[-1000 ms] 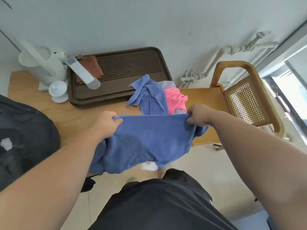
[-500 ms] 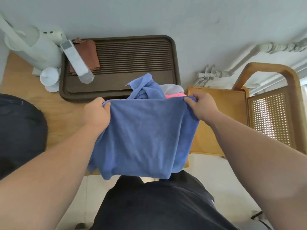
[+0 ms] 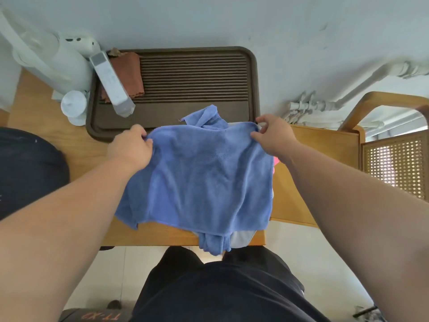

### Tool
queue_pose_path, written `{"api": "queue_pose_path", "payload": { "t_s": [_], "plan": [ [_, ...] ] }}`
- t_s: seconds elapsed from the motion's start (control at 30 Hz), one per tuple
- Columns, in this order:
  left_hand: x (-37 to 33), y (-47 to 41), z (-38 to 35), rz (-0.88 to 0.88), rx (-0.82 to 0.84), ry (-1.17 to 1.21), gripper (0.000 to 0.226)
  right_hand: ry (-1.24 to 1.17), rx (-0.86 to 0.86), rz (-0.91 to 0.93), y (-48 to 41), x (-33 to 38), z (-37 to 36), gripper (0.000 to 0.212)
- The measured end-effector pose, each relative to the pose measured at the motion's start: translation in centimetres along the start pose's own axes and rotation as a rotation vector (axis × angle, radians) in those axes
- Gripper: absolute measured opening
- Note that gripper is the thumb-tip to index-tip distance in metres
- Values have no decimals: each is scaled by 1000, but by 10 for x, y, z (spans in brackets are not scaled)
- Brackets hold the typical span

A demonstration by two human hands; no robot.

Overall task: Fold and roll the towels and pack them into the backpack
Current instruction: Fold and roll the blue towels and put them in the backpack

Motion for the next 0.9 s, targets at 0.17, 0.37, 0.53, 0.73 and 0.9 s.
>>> {"api": "queue_pose_path", "payload": {
  "t_s": [0.17, 0.37, 0.53, 0.73, 0.9],
  "plan": [
    [-2, 19, -11, 27, 43, 25, 19, 22, -39, -24, 14, -4, 6, 26],
    [-52, 11, -2, -170, 8, 105, 59, -333, -100, 47, 30, 16, 24, 17],
    [-72, 0, -13, -192, -46, -100, 24, -315, -139, 3, 30, 9, 23, 16],
    [-63, -1, 0, -171, -121, -22, 16, -328, -185, -56, 24, 1, 29, 18],
    [-51, -9, 12, -107, -143, 109, 16, -269, -195, -57, 9, 4, 27, 16]
  ]
}}
Point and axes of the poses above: each hand's wrist, its own y-axis away from the middle knuckle, its own z-axis out of the back of the hand, x = y × z, the point moved 4 cm from there along -y, towards the middle knuckle, and after that the axes turned 4 degrees about z, right-handed, at the moved point
